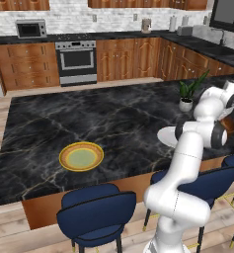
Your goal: Pick the chicken drumstick and lemon wedge from their plates and place them in the bowl. Then put the bowl in the fridge.
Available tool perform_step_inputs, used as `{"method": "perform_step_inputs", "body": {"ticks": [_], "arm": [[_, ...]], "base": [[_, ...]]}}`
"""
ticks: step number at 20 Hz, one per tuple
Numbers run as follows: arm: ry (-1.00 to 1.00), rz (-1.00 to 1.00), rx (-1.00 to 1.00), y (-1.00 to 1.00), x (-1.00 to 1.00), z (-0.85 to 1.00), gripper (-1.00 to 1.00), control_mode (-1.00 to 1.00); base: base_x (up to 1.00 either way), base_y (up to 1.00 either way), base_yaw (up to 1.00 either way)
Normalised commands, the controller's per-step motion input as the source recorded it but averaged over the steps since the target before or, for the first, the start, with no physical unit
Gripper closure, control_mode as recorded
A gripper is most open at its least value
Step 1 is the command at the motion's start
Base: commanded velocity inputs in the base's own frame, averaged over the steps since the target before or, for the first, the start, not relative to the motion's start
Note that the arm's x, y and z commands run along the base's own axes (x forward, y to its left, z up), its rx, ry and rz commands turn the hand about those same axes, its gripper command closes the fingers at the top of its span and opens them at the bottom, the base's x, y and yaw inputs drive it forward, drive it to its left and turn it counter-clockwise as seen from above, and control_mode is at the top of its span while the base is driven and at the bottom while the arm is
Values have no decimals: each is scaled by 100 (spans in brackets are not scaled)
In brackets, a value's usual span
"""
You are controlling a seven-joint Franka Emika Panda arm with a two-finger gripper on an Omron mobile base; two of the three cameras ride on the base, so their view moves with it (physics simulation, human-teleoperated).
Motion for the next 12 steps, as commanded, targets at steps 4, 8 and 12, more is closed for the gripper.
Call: {"method": "perform_step_inputs", "body": {"ticks": [4, 8, 12], "arm": [[0, 0, 0, -5, 12, -14, 100, -100], [0, 0, 0, -3, 10, -12, 100, -100], [4, 0, 0, 0, 10, -15, 100, -100]], "base": [[0, 0, 0], [0, 0, 0], [0, 0, 0]]}}
